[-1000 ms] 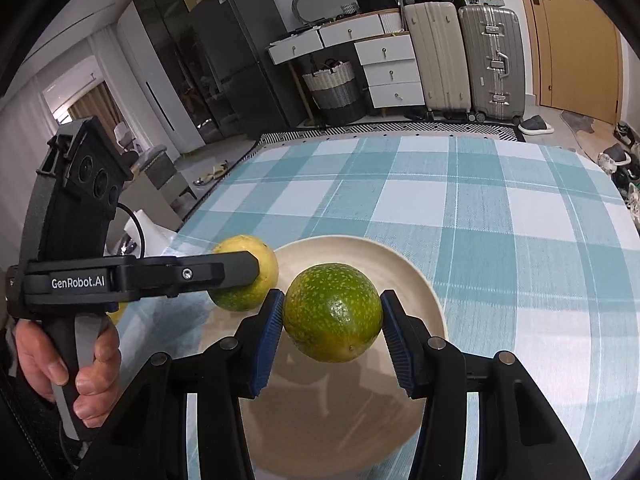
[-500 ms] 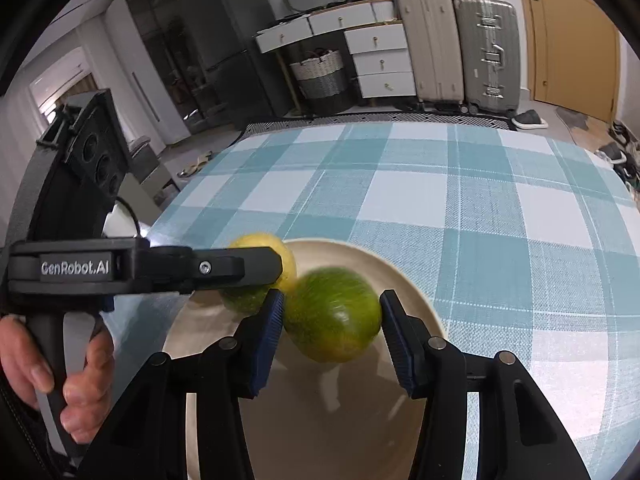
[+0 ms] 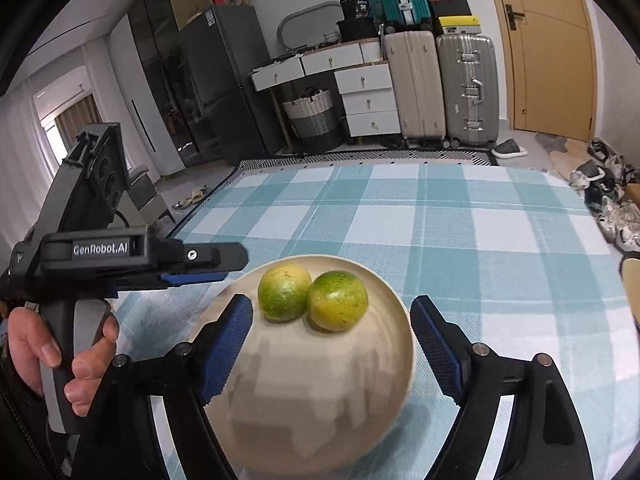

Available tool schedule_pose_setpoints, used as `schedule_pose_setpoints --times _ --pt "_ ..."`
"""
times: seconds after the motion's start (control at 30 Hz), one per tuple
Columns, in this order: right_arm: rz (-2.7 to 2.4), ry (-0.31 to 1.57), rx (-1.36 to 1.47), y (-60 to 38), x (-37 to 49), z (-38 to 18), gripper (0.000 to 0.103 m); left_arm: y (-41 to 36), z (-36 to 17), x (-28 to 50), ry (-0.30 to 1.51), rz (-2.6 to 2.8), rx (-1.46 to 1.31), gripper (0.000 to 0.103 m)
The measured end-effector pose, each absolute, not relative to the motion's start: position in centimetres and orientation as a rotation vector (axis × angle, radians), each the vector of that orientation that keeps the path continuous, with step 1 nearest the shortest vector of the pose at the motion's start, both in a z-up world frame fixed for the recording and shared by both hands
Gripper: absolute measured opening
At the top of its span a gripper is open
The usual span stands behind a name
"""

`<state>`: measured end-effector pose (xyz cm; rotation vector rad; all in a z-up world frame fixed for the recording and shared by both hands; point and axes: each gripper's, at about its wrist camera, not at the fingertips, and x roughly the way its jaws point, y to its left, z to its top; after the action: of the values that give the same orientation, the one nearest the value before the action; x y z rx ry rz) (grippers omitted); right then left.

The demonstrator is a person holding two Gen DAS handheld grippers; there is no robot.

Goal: Organize fruits
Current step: 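Open both grippers to release the citrus onto the plate and withdraw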

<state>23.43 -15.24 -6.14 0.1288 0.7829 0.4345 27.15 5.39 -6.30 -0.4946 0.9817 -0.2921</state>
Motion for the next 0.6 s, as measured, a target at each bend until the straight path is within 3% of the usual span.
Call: schedule_pose_setpoints --times 0.37,0.6 --pt "0.387 0.727 0.150 -16.4 18.0 -3.3 0.094 4.9 -3.5 19.9 0.928 -0.167 -0.340 0.064" --pt "0.377 0.676 0.143 -16.5 13.6 -1.4 0.099 3.7 -1.8 14.6 0.864 -0.141 -0.266 0.078"
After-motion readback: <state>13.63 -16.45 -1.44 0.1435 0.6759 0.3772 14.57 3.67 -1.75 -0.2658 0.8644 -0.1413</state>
